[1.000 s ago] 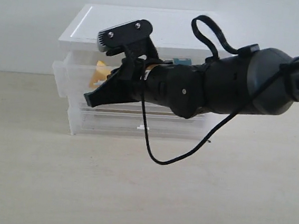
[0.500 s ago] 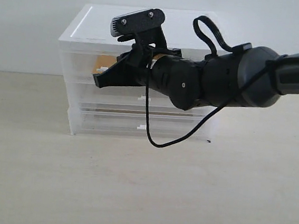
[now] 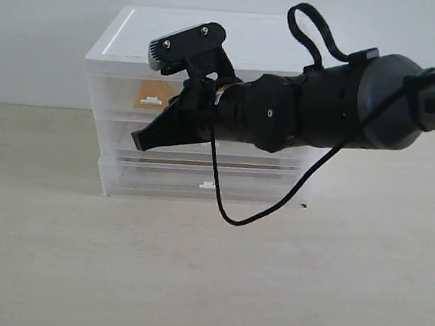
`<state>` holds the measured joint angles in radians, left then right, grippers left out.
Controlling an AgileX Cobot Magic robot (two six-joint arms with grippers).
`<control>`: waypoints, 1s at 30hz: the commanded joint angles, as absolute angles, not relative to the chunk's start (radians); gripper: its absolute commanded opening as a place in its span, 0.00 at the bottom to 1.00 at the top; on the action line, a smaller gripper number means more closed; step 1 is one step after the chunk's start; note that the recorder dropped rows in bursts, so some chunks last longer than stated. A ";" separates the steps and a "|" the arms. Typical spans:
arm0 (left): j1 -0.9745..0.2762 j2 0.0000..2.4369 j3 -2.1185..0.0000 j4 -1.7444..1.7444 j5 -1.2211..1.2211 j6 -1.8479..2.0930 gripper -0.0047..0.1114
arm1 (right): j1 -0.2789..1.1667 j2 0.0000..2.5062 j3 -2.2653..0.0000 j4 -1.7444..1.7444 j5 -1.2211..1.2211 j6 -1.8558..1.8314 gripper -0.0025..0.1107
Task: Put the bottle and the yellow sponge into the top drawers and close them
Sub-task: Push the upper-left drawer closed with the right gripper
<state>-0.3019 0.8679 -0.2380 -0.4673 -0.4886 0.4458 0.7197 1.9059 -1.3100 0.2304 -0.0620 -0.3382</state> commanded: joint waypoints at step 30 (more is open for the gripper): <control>-0.300 0.865 -0.234 -0.446 -0.479 0.437 0.07 | 0.715 1.955 -1.422 0.253 -0.070 -0.394 0.02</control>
